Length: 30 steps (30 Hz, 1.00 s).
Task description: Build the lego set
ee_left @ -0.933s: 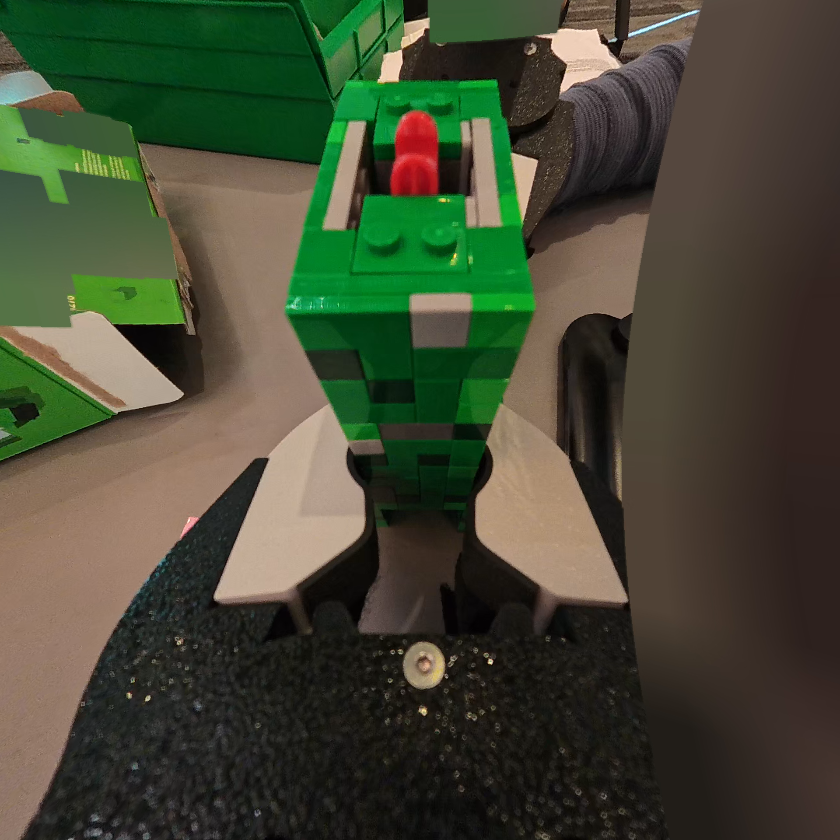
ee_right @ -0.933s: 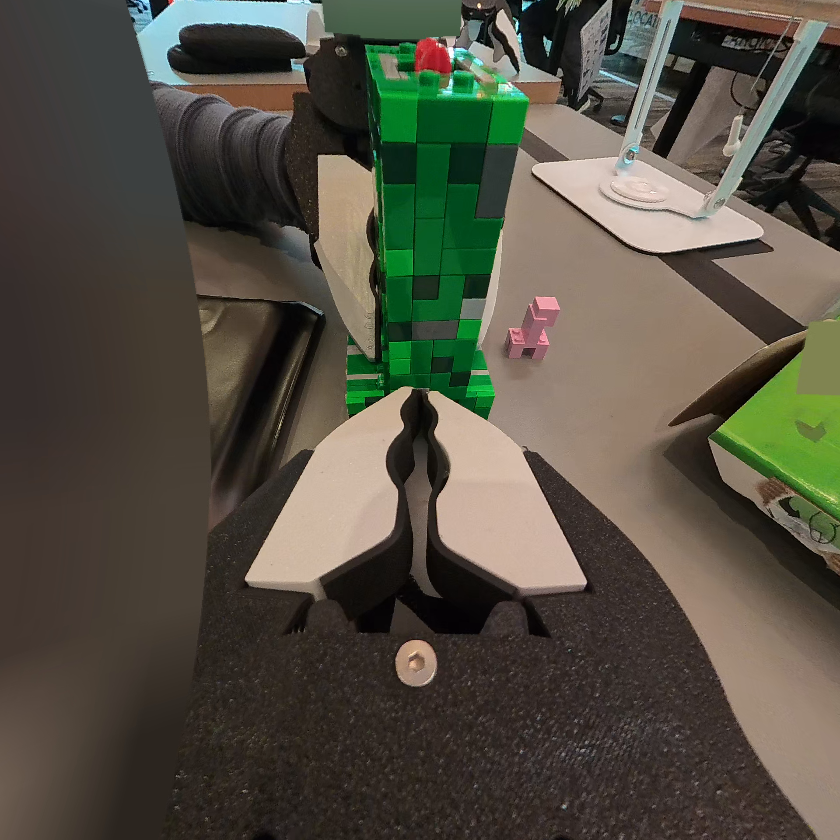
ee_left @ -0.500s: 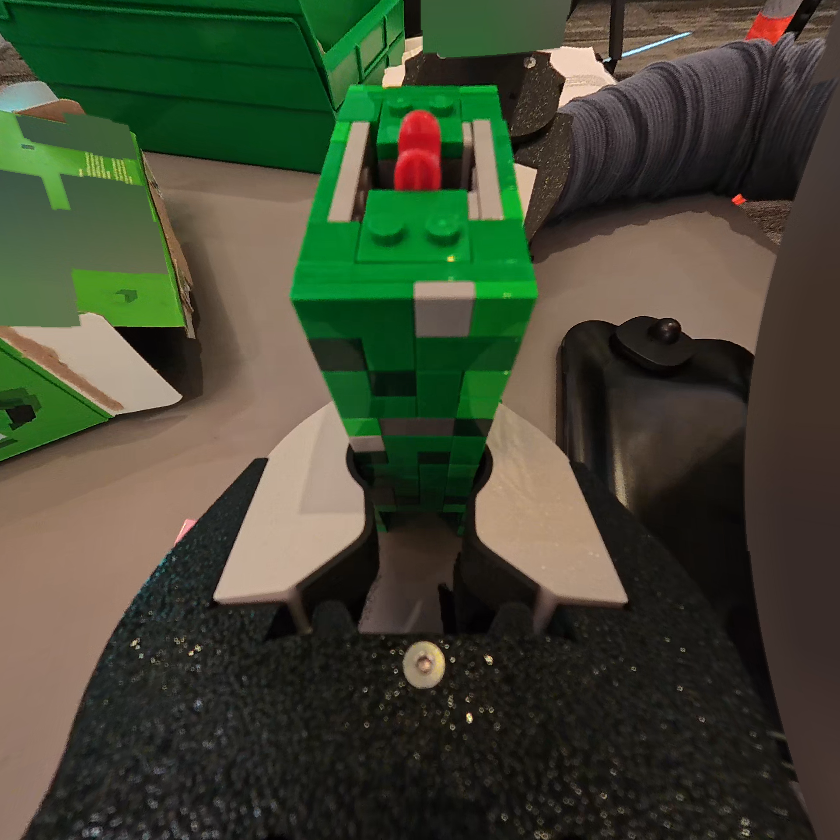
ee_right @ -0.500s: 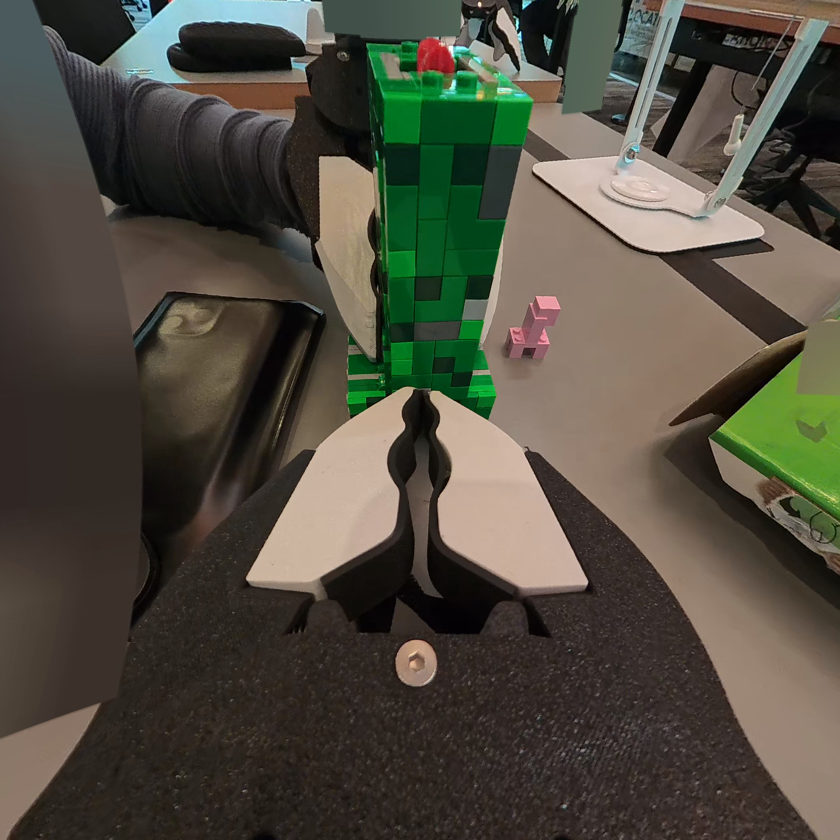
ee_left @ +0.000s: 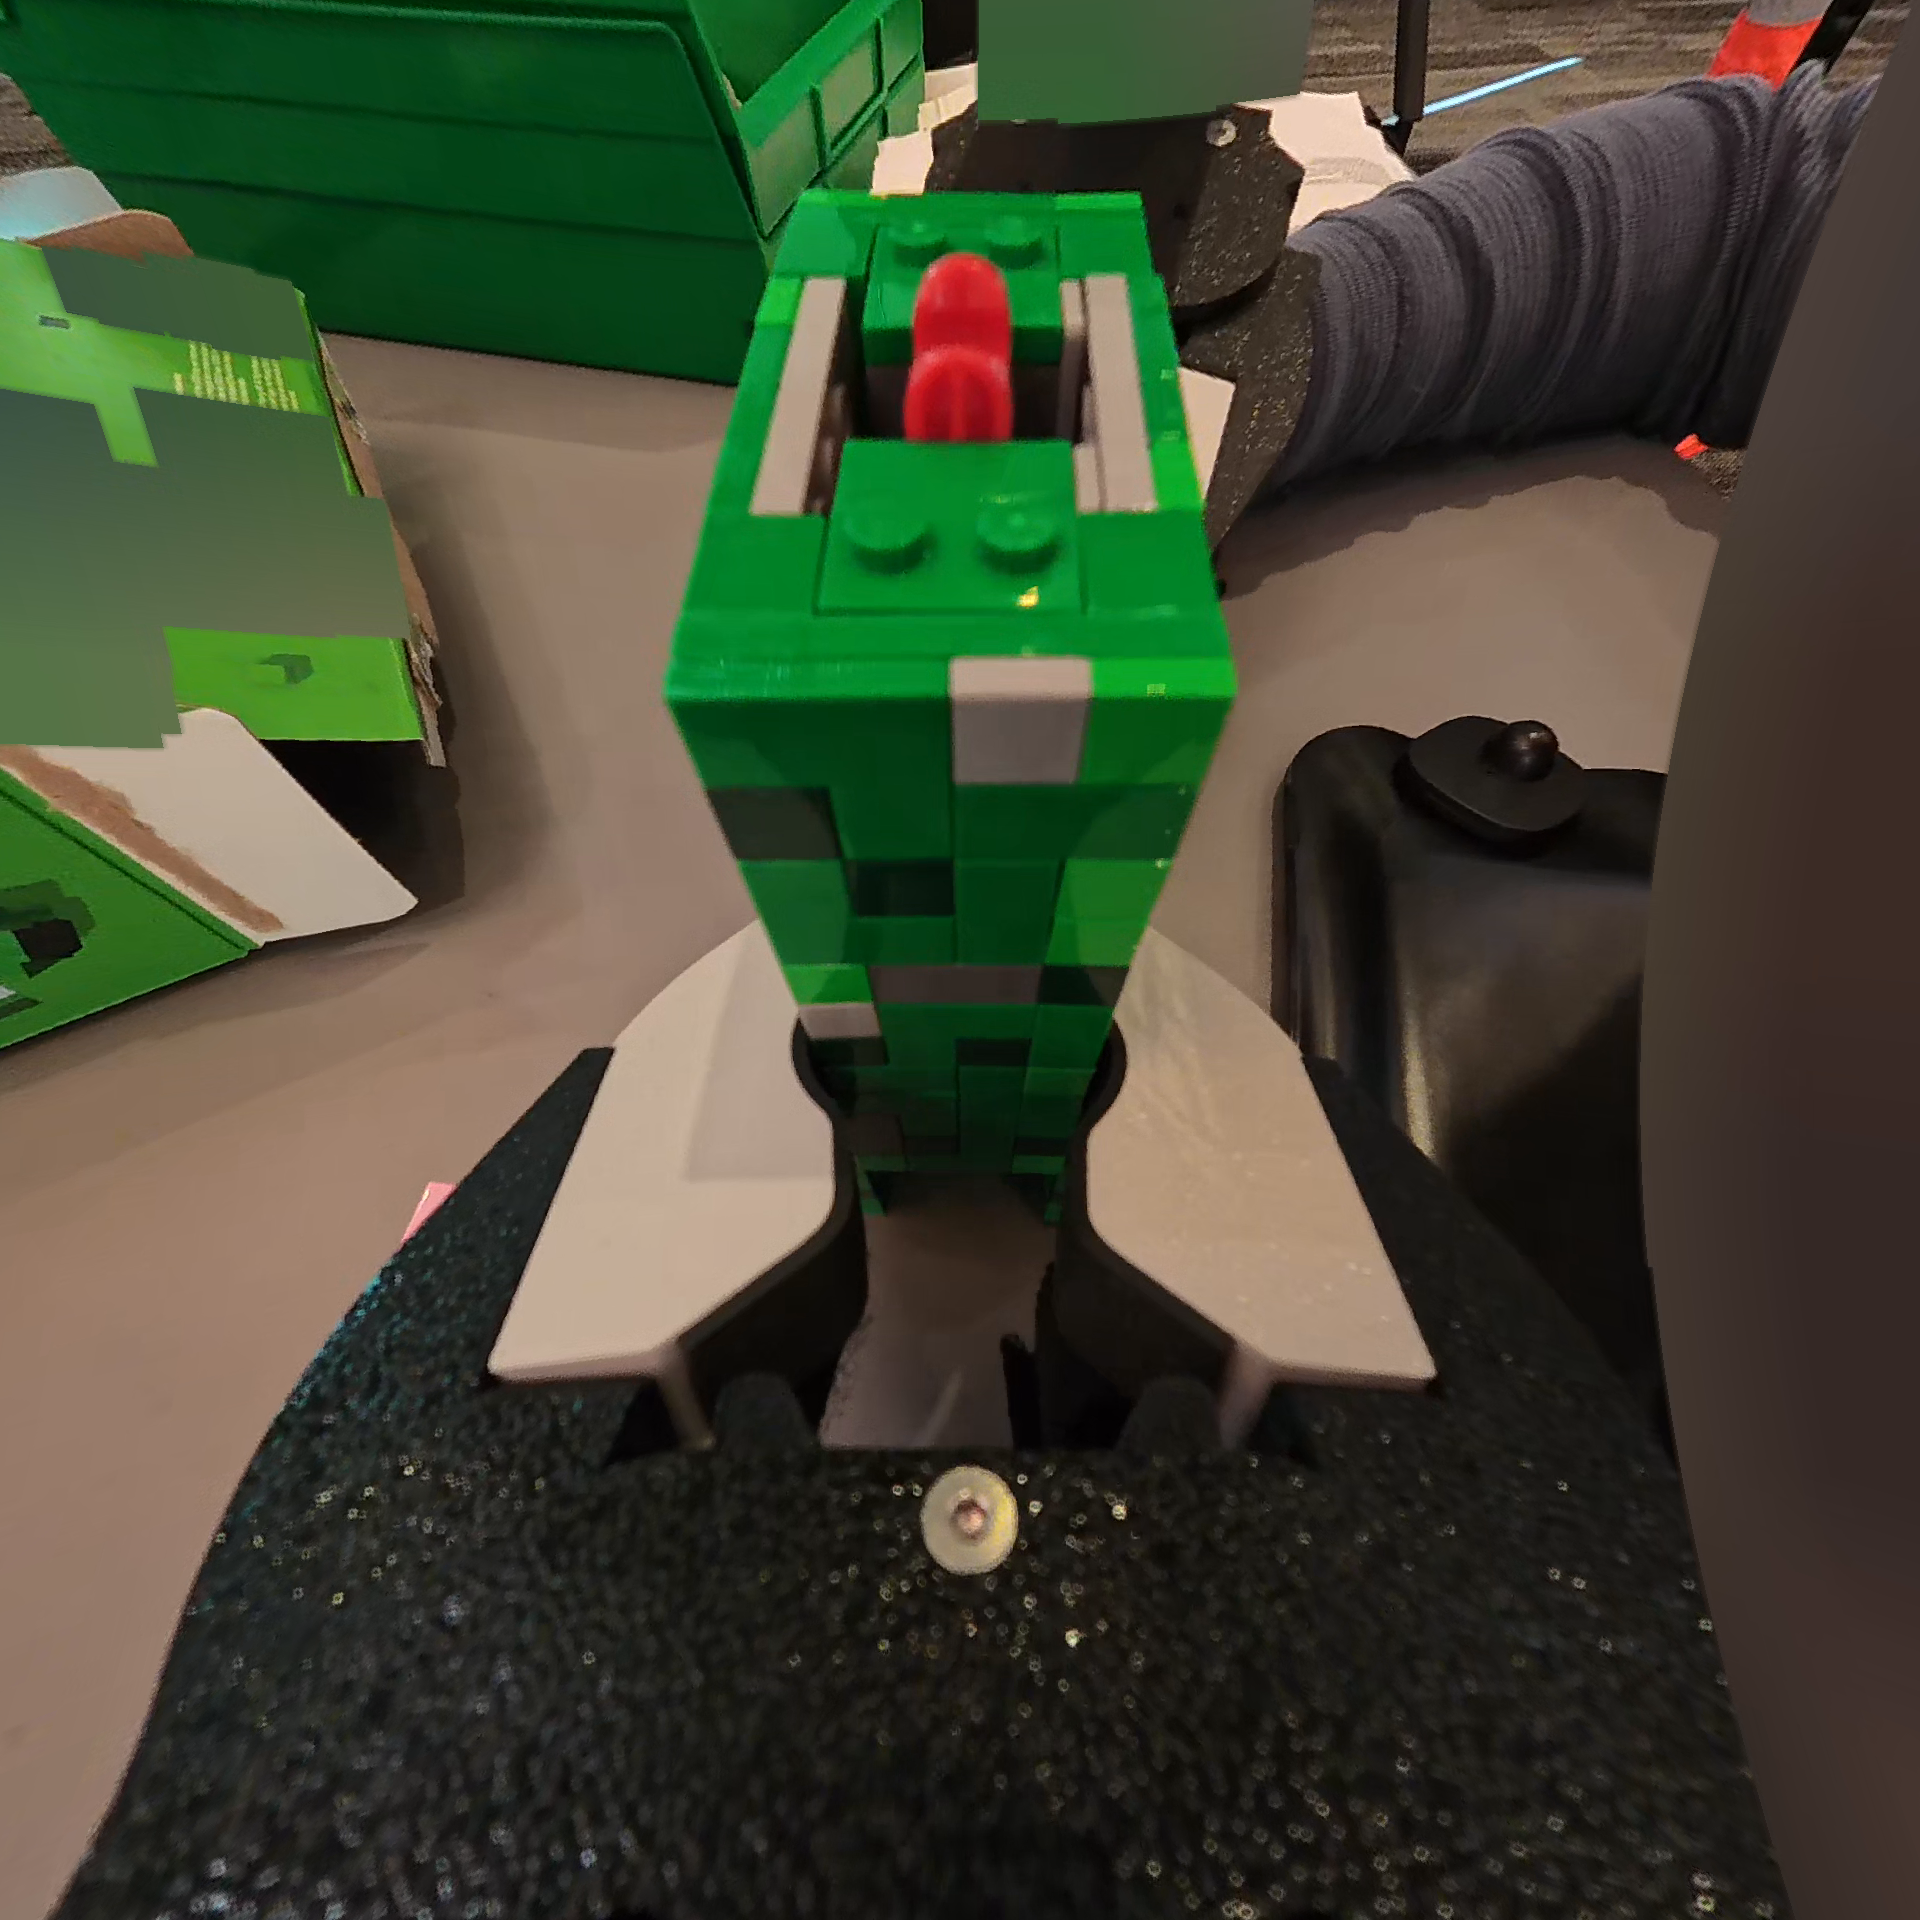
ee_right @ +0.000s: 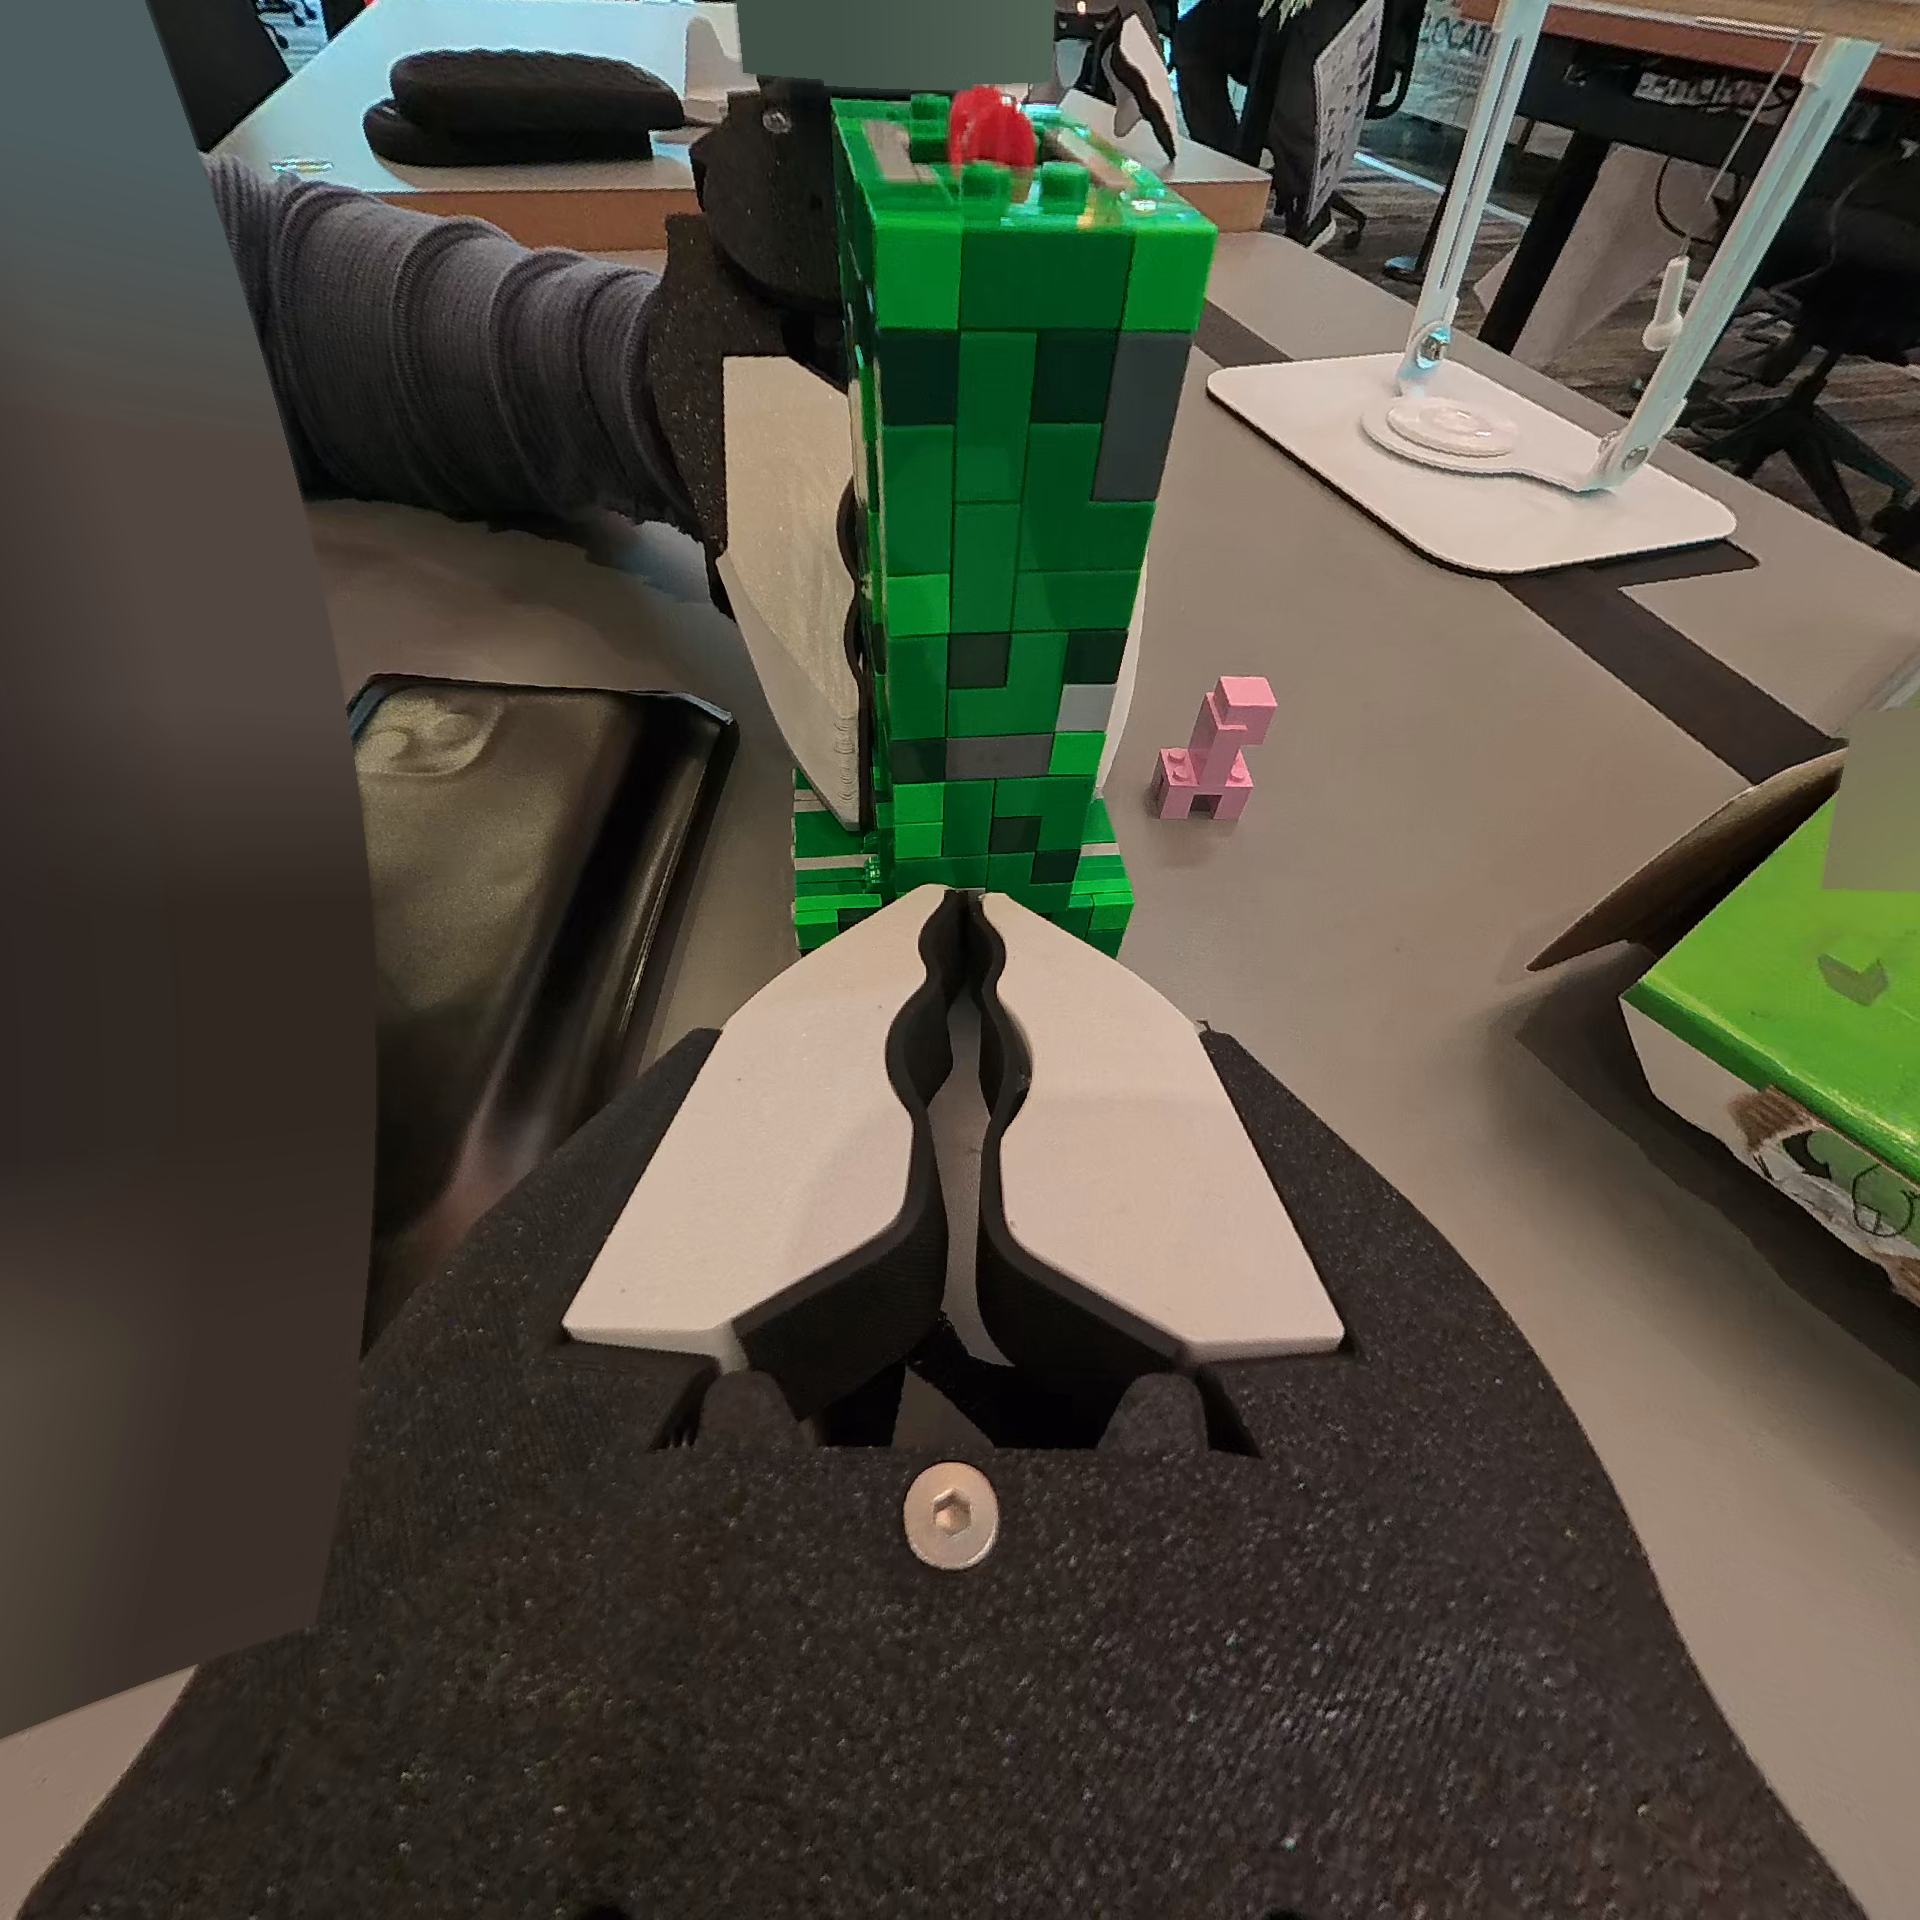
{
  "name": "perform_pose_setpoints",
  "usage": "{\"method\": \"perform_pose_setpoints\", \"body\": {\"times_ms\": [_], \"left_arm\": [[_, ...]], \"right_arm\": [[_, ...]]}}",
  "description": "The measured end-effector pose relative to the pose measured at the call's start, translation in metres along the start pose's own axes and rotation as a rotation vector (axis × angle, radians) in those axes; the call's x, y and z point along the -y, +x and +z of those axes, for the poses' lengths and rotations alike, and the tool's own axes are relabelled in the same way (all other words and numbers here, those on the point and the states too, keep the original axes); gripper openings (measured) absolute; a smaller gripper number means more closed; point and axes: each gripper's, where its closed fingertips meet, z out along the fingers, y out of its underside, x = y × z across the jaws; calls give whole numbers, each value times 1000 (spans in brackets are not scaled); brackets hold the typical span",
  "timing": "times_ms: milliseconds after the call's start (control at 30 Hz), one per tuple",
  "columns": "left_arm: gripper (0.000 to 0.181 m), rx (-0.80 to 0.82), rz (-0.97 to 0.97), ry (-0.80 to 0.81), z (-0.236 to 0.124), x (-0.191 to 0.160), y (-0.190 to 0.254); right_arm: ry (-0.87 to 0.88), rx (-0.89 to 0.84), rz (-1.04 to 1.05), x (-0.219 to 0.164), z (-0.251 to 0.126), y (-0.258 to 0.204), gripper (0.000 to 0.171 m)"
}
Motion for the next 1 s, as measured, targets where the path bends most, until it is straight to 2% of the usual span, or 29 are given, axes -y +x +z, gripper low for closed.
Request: {"method": "perform_pose_setpoints", "body": {"times_ms": [367,1000], "left_arm": [[41,8,24,-50,-2,-3,-1],[41,0,6,-4,-1,-1,-1]], "right_arm": [[-26,23,32,-3,1,-1,0],[-19,26,20,-2,1,-3,0]]}}
